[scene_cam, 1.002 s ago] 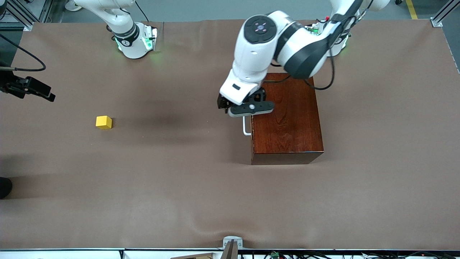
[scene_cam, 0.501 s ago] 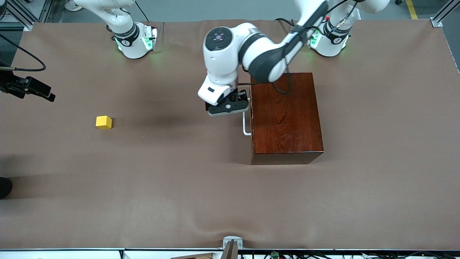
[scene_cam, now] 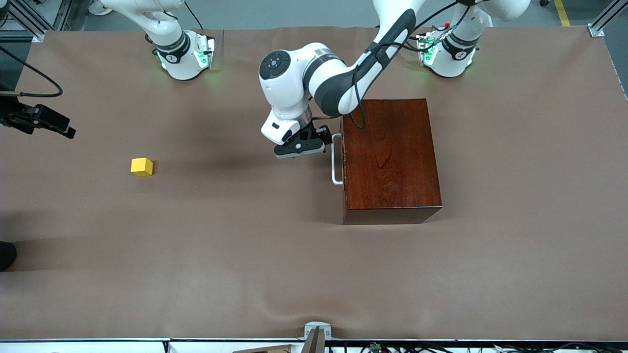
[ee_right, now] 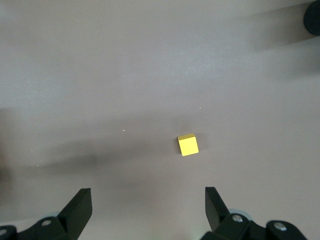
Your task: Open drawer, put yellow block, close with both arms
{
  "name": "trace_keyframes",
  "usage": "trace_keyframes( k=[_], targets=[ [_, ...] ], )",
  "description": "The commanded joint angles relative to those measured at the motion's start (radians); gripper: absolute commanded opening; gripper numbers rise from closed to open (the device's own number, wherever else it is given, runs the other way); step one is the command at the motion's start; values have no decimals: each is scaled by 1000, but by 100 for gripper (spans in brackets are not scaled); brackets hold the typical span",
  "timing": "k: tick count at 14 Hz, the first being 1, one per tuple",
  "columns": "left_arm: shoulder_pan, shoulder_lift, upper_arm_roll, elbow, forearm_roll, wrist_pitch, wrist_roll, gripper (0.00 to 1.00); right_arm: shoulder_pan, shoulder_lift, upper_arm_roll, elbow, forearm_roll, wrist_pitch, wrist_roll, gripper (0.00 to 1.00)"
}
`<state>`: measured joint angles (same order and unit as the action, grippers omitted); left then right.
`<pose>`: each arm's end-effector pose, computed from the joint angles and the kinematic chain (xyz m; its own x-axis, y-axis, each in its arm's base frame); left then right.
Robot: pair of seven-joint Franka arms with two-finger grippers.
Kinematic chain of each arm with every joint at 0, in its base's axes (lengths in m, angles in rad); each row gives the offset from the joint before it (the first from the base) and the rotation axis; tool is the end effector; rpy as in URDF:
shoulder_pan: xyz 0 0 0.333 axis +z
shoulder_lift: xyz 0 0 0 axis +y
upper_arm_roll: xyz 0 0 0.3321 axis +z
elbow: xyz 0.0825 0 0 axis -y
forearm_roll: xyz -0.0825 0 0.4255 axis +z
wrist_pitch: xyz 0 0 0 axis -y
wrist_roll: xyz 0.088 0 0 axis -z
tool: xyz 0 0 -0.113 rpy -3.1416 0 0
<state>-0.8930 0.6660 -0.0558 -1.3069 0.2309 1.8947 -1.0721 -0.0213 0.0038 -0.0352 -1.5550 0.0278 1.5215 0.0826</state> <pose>0.4729 -0.6126 0.3349 0.9924 0.0422 0.1159 0.0603 -0.9857 -0.1572 0.5912 -0.0301 0.6362 0.9898 -0.1372 -0.0394 -0.1382 -0.9901 -0.0245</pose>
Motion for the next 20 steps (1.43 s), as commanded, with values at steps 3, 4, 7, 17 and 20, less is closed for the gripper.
trace_keyframes(
  k=[3, 4, 7, 17, 20],
  targets=[
    [0, 15, 10, 44, 13, -57, 57, 100, 9, -8, -5, 1, 1, -6, 14, 100],
    [3, 21, 10, 44, 7, -59, 57, 100, 9, -8, -5, 1, 1, -6, 14, 100],
    [5, 40, 13, 38, -16, -74, 69, 100, 9, -8, -5, 1, 1, -6, 14, 100],
    [3, 95, 17, 35, -2, -91, 101, 100, 9, -8, -5, 1, 1, -6, 14, 100],
    [3, 104, 19, 37, -4, -83, 100, 100, 9, -8, -5, 1, 1, -6, 14, 100]
  ],
)
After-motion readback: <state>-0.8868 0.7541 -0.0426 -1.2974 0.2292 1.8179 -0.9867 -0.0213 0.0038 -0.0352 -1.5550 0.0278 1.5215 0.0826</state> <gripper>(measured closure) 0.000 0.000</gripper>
